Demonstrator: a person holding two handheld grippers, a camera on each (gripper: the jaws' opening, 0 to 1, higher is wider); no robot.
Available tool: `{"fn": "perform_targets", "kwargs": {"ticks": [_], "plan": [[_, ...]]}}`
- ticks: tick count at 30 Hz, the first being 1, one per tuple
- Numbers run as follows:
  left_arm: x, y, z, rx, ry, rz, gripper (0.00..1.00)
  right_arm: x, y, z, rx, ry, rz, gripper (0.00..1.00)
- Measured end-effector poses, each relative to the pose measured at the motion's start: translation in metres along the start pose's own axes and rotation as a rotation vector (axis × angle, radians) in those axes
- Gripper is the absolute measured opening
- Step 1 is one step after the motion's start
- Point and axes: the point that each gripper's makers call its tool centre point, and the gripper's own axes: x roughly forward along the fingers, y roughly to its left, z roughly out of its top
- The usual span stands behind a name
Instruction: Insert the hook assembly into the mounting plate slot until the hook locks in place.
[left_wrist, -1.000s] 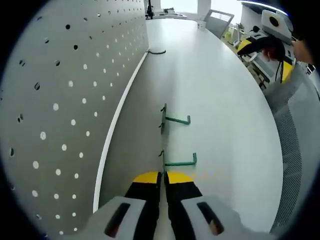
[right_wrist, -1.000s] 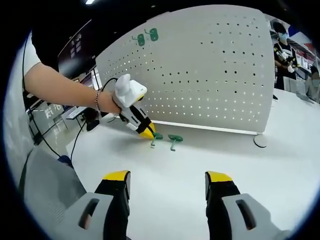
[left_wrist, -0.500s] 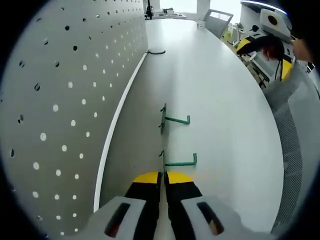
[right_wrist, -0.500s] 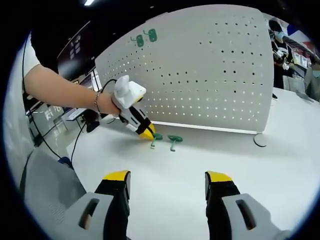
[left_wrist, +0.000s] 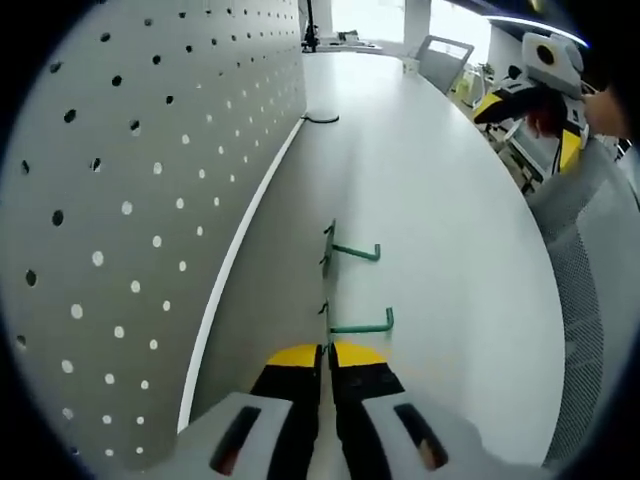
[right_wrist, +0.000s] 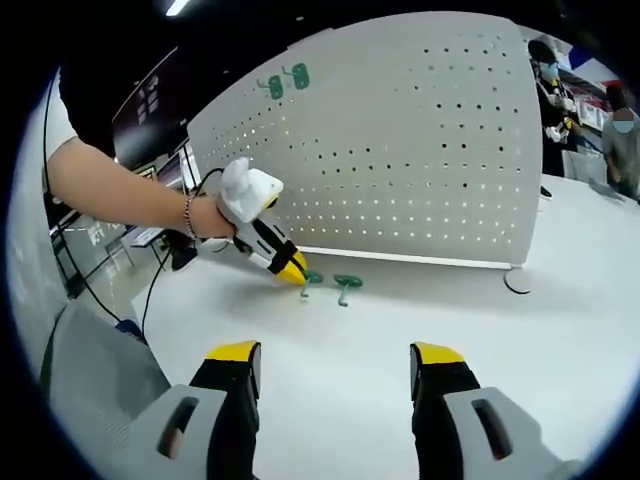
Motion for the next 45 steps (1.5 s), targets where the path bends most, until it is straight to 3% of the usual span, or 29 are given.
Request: {"fn": "perform_targets", "kwargs": {"ticks": [25,45], "plan": [[-0.025,0.009,0.03,-0.197,-0.216,0.042,0.04,0.001,0.002,0.004,-0.014,-0.005,0.008,0.59],[-0.056,0.013,0.051,-0.247,-0.364,0.108,0.03,-0.002,0.002,0.013,-0.001,-0.038,0.009,0.59]]}}
